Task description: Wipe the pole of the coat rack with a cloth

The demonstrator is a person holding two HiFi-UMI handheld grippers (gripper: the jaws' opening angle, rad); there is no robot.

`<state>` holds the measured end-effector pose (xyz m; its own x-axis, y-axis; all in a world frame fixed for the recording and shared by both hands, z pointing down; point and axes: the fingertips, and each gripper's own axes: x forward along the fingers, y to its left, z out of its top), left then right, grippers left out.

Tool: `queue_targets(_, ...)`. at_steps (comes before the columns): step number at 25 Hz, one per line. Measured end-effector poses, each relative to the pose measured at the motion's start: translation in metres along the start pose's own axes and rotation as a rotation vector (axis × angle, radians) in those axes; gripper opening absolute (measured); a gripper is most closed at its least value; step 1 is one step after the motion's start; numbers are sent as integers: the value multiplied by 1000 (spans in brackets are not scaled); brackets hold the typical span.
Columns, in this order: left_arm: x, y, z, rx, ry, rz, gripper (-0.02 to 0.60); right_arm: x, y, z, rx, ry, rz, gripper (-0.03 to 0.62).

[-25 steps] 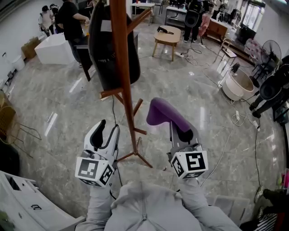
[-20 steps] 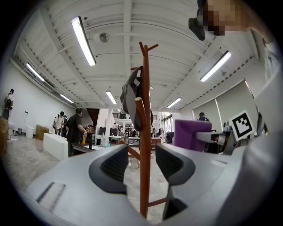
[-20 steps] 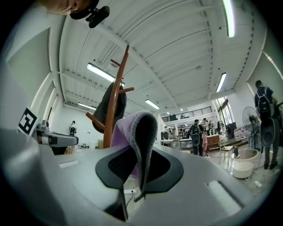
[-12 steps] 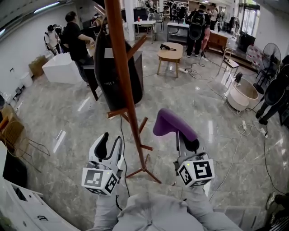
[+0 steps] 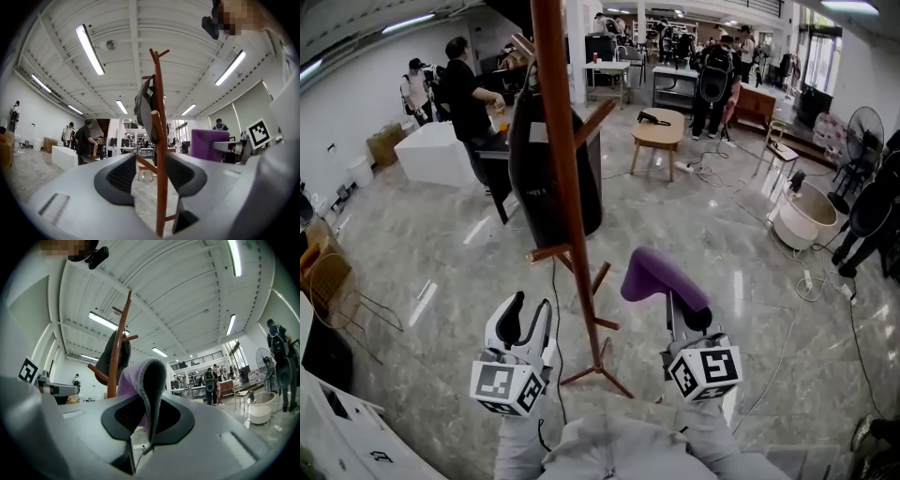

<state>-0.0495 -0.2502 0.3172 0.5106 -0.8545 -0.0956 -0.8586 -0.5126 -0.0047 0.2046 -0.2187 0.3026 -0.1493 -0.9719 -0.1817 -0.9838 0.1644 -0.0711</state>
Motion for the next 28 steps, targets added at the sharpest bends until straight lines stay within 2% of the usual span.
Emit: queue_targets(28, 3, 6, -10, -11, 24, -11, 204, 6, 11, -16, -13, 44, 17, 44)
